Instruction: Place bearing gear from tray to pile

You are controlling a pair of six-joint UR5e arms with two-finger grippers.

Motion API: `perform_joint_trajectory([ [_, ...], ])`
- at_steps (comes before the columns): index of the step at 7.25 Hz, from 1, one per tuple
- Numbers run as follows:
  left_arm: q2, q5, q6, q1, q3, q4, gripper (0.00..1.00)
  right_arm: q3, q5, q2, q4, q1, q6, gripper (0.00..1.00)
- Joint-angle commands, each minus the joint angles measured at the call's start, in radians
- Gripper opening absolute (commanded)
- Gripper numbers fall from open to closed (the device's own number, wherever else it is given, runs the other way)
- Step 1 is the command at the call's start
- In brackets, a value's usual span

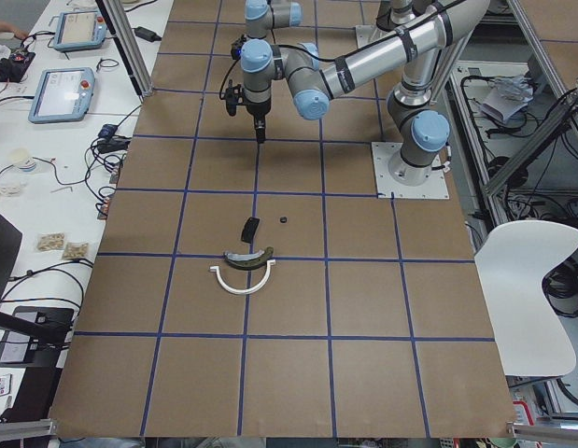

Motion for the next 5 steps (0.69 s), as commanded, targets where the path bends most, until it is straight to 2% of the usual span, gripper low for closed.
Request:
perform_joint_trajectory([
  [1, -0.004, -0.006, -0.13, -0.091, -0.004, 0.0, 1.0, -0.107, -0.002, -0.156, 0.319, -0.166, -0.146, 1.0],
  [2, -0.029, -0.007, -0.234, -0.184, 0.001, 0.022, 0.99, -0.162, -0.004, -0.239, 0.487, -0.256, -0.319, 1.0],
  [3, -0.068, -0.006, -0.34, -0.299, 0.018, 0.096, 0.98, -0.213, -0.002, -0.31, 0.63, -0.329, -0.38, 1.0],
  [4, -0.125, -0.007, -0.469, -0.393, 0.036, 0.167, 0.97, -0.236, 0.002, -0.365, 0.695, -0.341, -0.385, 1.0],
  [5, -0.198, 0.007, -0.523, -0.461, 0.07, 0.197, 0.94, -0.238, -0.001, -0.385, 0.683, -0.325, -0.367, 1.0],
])
